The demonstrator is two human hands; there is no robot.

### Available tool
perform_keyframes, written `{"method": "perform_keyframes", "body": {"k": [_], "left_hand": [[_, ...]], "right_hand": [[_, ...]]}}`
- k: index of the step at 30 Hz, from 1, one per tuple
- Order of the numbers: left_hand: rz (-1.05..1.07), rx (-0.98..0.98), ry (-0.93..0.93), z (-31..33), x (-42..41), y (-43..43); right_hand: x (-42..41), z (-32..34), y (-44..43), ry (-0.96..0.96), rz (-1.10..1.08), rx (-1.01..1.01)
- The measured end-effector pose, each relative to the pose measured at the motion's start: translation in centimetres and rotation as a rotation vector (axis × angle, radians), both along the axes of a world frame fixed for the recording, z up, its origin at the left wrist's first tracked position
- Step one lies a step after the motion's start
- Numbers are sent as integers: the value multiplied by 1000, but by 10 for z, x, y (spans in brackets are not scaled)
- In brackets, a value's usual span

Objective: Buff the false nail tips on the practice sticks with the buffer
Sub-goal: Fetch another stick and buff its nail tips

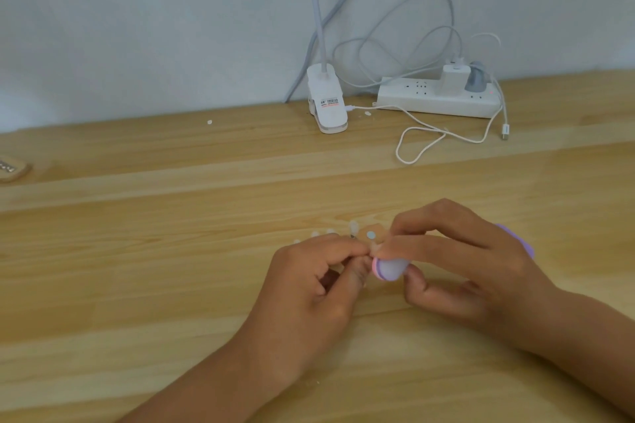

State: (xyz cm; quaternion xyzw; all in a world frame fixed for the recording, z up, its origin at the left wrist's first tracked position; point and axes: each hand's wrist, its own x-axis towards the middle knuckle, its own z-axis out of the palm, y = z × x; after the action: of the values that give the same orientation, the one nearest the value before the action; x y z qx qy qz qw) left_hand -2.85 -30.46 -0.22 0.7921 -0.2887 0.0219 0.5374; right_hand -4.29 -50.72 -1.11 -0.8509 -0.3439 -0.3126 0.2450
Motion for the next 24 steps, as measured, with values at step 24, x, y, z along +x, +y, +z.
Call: {"method": "perform_keyframes", "body": {"k": [24], "left_hand": [[-209, -98, 205, 4, 2, 5]], "right_hand": [[-3, 1, 9, 10, 23, 202]]}}
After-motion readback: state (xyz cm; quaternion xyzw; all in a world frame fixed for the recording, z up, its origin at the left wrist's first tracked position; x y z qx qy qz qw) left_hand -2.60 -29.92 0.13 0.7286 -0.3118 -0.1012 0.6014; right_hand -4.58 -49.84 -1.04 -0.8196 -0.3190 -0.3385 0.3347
